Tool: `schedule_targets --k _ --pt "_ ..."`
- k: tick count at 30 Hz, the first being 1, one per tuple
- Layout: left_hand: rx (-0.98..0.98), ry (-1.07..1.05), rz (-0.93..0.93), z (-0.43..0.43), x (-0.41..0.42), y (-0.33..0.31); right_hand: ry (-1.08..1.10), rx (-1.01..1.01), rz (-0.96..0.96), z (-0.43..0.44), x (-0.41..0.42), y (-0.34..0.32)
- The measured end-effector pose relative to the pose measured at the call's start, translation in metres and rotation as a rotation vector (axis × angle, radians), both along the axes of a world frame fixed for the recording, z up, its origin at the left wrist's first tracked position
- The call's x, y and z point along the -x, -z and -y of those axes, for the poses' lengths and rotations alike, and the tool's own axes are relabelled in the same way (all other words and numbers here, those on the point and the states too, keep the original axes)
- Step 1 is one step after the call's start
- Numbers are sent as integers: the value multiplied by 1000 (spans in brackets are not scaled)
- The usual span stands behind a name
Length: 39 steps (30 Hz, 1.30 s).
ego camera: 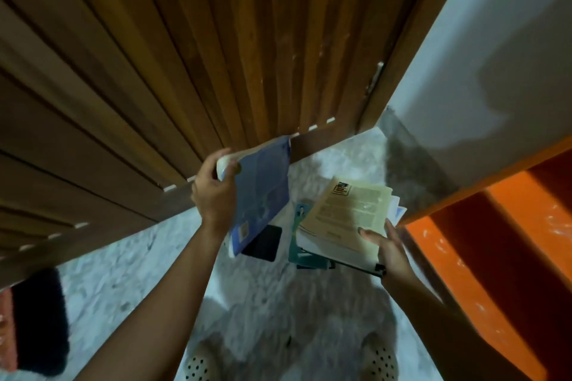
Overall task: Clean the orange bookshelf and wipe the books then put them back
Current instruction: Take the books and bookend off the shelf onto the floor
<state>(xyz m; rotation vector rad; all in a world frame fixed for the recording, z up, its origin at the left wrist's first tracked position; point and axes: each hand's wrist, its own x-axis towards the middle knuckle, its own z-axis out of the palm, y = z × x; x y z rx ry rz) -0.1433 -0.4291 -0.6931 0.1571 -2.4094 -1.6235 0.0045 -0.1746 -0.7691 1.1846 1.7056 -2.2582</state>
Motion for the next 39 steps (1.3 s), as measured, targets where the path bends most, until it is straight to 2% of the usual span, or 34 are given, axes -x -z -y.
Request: schedule_targets --k 6,11,15,24,29,39 --pt "-217 -50 -82 1 3 81 -51 25 -1 21 8 121" --pt "-264 -52 -171 -5 -2 134 -124 -27 27 32 10 210" --pt "-320 -51 -174 -14 -6 163 -136 -86 6 28 -5 256" --pt "-369 -35 -174 -41 -30 163 -204 -214 -51 24 -19 275" --pt "-388 -35 -164 -51 -40 163 -174 -201 -75 26 -21 284" --pt "-394 46 -145 -66 -37 177 -179 -325 169 23 -16 330"
